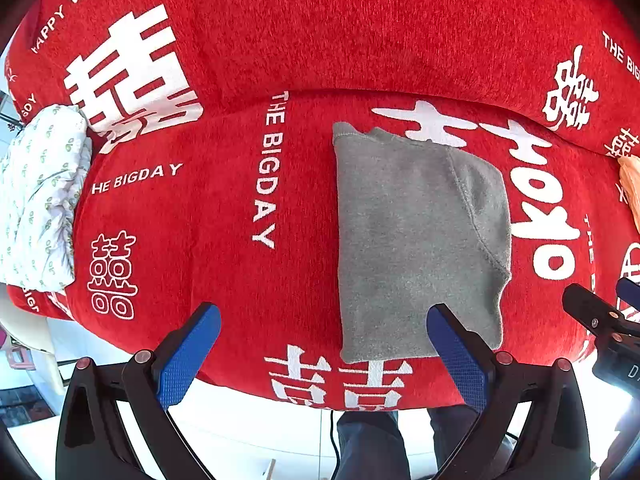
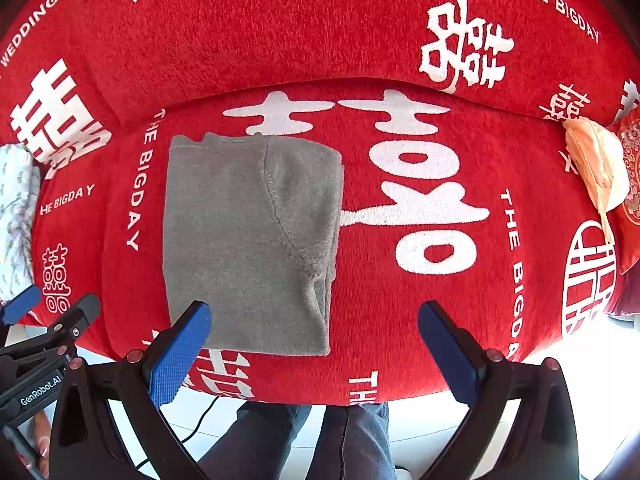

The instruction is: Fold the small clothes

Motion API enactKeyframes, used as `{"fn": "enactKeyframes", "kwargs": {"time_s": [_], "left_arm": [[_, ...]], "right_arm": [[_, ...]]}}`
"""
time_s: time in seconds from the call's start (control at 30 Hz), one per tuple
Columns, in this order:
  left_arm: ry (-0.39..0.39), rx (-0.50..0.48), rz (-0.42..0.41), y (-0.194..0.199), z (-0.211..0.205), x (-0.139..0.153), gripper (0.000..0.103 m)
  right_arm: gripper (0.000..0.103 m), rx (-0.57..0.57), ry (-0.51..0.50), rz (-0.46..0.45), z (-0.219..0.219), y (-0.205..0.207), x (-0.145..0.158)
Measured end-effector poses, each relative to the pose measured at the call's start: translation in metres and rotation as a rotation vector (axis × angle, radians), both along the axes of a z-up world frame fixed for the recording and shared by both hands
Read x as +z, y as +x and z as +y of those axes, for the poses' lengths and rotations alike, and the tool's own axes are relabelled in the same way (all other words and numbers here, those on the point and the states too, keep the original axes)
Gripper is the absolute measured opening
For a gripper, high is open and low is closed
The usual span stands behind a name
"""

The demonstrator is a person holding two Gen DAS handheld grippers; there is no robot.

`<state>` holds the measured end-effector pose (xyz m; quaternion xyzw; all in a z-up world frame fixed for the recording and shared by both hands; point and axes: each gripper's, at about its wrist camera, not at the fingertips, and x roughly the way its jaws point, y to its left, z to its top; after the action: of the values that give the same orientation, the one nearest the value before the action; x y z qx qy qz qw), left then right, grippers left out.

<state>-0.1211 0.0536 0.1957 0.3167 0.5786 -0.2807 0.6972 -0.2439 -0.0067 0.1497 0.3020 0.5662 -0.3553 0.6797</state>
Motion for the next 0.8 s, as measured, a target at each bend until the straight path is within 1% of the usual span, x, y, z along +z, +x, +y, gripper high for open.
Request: {"fn": "enactKeyframes", "kwargs": {"time_s": [0.8], "left_arm": [[0.000,-0.011,-0.007,-0.0021,-0.0019,0.0031,0.103]], "right_arm": [[0.103,0.005,0.000,-0.003,0.0009,0.0032,0.0025]]}}
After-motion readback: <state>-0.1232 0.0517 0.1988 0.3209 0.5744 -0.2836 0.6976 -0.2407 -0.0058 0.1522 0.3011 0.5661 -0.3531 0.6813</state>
